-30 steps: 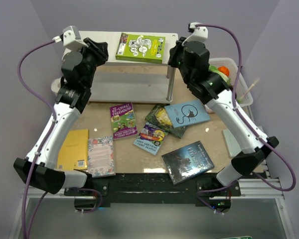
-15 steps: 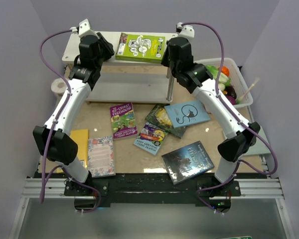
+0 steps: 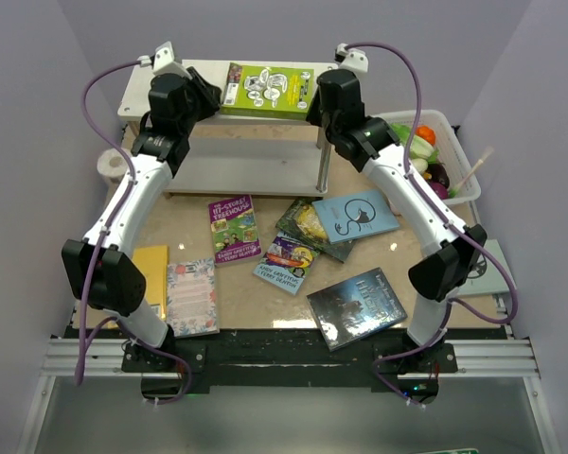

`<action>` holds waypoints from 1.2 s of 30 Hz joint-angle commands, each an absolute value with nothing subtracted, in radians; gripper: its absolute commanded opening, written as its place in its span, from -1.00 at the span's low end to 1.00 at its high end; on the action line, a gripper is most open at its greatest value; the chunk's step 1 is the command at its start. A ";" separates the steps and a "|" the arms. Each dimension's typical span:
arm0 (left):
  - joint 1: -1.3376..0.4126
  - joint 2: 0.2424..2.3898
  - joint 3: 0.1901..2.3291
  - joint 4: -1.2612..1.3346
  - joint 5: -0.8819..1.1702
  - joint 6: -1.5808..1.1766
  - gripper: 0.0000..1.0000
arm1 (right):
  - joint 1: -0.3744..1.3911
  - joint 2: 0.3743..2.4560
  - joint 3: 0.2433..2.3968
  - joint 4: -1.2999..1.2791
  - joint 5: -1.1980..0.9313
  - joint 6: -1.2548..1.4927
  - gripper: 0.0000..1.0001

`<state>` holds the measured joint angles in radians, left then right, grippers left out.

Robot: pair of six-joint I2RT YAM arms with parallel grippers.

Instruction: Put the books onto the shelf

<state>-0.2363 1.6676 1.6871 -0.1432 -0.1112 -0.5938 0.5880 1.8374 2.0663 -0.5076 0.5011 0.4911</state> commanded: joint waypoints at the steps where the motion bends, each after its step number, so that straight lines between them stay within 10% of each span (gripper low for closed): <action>1: -0.235 1.602 1.609 -0.097 -0.035 -0.620 -0.44 | 0.589 1.856 2.112 -0.534 0.468 0.514 -1.00; 10: -0.229 1.557 1.600 -0.115 -0.103 -0.592 -0.41 | 0.588 1.862 2.134 -0.564 0.512 0.523 -1.00; 13: -0.207 1.499 1.615 -0.184 -0.253 -0.580 -0.35 | 0.571 1.803 2.123 -0.629 0.598 0.543 -0.53; 15: -0.189 1.401 1.583 -0.216 -0.393 -0.577 -0.25 | 0.563 1.688 2.059 -0.634 0.670 0.563 0.15; 18: -0.164 1.242 1.482 -0.216 -0.454 -0.589 -0.04 | 0.565 1.449 1.785 -0.493 0.648 0.549 0.46; 25: -0.198 0.980 1.137 -0.204 -0.154 -0.667 0.28 | 0.589 1.077 1.060 -0.232 0.346 0.606 0.53; 36: -0.652 0.799 0.444 -0.115 -0.129 -0.819 0.68 | 0.638 1.002 0.499 0.012 0.052 0.750 0.53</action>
<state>-0.6003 0.8211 0.5426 -0.1741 -0.1638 -0.7357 0.6361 1.0554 0.5781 -0.1604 0.1604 0.6621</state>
